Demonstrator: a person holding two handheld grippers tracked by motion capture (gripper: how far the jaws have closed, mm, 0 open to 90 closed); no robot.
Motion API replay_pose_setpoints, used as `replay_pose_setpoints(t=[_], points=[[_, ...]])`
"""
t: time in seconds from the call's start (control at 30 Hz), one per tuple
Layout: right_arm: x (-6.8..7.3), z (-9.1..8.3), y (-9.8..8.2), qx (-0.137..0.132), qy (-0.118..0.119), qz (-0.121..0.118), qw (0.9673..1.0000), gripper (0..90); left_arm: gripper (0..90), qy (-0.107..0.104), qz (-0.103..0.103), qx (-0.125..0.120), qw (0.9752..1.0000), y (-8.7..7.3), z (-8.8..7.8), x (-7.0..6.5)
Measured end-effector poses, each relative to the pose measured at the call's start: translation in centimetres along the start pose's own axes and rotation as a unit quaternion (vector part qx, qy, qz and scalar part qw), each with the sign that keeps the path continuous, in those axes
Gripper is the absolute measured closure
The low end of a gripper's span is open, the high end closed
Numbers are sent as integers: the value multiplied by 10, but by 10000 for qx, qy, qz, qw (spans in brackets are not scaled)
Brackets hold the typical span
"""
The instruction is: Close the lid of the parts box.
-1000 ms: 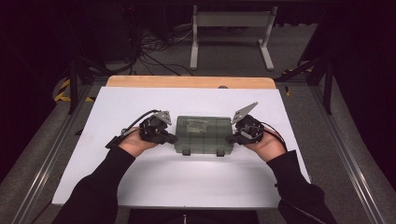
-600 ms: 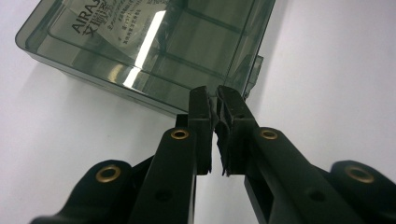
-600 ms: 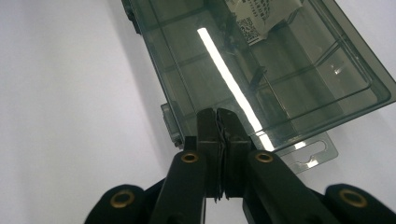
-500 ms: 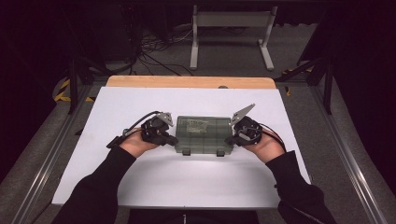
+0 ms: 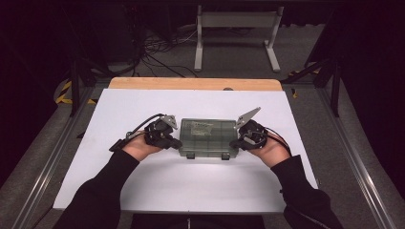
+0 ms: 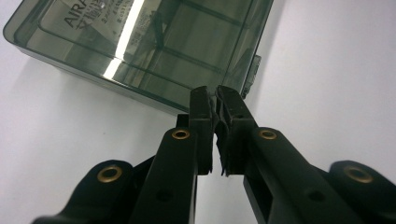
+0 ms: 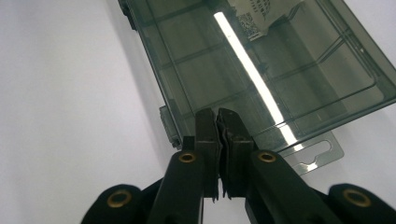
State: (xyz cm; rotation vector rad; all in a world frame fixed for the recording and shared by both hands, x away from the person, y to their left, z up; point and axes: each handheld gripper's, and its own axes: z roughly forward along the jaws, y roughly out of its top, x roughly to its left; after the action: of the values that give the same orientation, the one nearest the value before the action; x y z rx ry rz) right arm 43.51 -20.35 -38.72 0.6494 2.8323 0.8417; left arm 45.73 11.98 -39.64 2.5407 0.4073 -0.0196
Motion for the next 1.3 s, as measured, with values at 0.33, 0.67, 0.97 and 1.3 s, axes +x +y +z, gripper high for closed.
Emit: replay_pose_setpoints(t=[0.33,0.67,0.97,1.3], points=[[3,-16,-1,-460,-135,2,9989,814,790,121,-37,-323,9994,-3,-15,-2],[12,-34,-3,-1015,-320,67,9943,690,631,433,-174,-1250,9911,-23,-43,-15],[23,-44,-10,-1642,-484,107,9852,438,352,797,-416,-1973,9762,-50,-65,-28],[34,-47,-20,-2286,-701,-45,9710,186,198,1101,-563,-2686,9553,-78,-76,-38]])
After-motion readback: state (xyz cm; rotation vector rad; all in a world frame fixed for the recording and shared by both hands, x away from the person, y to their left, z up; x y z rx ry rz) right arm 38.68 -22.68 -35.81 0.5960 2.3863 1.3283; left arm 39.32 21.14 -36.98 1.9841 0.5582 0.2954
